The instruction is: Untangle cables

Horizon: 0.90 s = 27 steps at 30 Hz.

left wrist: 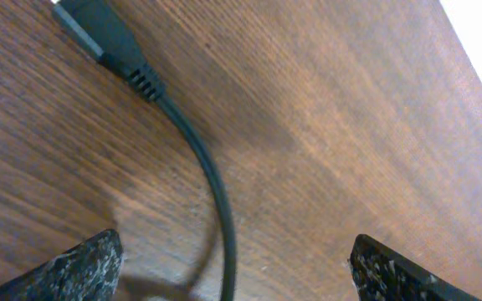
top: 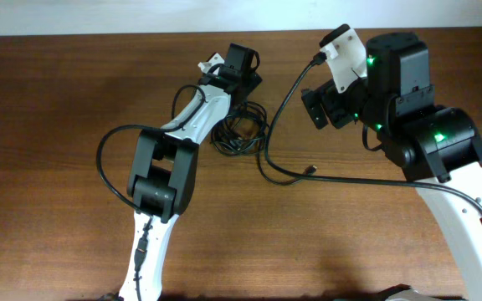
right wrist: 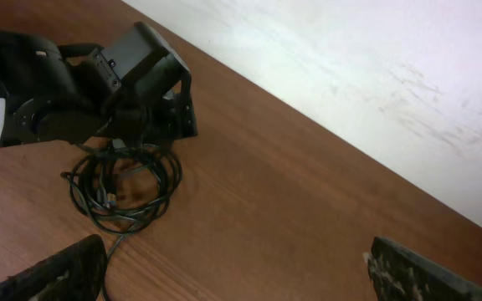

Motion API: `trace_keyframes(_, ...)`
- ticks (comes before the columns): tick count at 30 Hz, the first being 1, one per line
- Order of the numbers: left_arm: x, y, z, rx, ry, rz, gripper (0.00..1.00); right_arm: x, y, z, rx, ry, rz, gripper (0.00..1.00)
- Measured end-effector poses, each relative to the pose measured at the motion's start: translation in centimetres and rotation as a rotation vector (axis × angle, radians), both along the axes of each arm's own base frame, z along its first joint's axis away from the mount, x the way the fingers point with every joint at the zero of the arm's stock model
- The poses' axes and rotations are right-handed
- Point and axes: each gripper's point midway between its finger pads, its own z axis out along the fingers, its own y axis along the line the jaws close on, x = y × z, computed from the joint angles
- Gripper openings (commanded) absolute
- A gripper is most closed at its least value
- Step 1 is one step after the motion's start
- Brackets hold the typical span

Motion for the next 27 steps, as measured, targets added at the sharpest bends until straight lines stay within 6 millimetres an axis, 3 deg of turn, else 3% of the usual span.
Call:
trace_keyframes(1,0.1,-0.1,0.0,-0.013,-0.002,0.011,0.84,0.0,0.0,0.0,0.0,0.0,0.0,0.99)
trace_keyframes(3,0.1,-0.1,0.0,-0.027,0.001,0.024,0.43,0.0,0.0,0.0,-0.001,0.0,0.0,0.99)
trace_keyframes(4,0.0,-0.2,-0.1,-0.034,0.006,0.027,0.14,0.0,0.0,0.0,0.0,0.0,0.0,0.99)
trace_keyframes(5,-0.2,-0.3,-0.5,-0.036,0.015,0.028,0.0,0.0,0.0,0.0,0.0,0.0,0.0,0.99)
trace_keyframes(8,-0.7,-0.7,-1.8,-0.031,0.046,0.024,0.0,0.0,0.0,0.0,-0.001,0.002,0.001,0.99)
trace_keyframes(13,-1.1,-1.1,-1.9,-0.019,0.055,0.005,0.0,-0.1,0.0,-0.1,-0.002,0.005,0.0,0.99)
trace_keyframes(16,-1.1,-1.4,-1.5,0.014,0.069,-0.059,0.0,-0.1,0.0,-0.2,-0.003,0.007,0.001,0.99)
trace_keyframes(18,-1.2,-1.5,-0.2,0.054,0.082,-0.117,0.0,-0.1,0.0,-0.2,-0.003,0.008,0.0,1.0)
trace_keyframes(20,-0.7,-1.2,2.9,0.122,0.057,-0.171,0.0,-0.1,0.0,-0.2,-0.003,0.008,0.0,1.0)
trace_keyframes(22,-0.4,0.0,8.3,0.203,-0.002,-0.204,0.0,-0.1,0.0,-0.2,-0.003,0.009,-0.001,1.0)
trace_keyframes(23,-0.4,0.8,13.1,0.248,-0.067,-0.214,0.0,-0.1,0.0,-0.2,-0.004,0.009,0.0,1.0)
trace_keyframes(24,-0.8,1.8,19.4,0.279,-0.171,-0.213,0.0,-0.1,0.0,-0.2,-0.003,0.009,0.0,1.0)
trace_keyframes(25,-1.5,2.5,23.2,0.292,-0.232,-0.209,0.0,-0.1,-0.1,-0.3,-0.004,0.012,0.0,1.0)
trace_keyframes(26,-2.7,3.4,27.0,0.305,-0.287,-0.207,0.0,-0.1,0.0,-0.3,-0.004,0.012,0.0,1.0)
trace_keyframes(27,-4.8,5.2,32.4,0.319,-0.367,-0.191,0.0,-0.1,0.0,-0.4,-0.005,0.013,0.0,1.0)
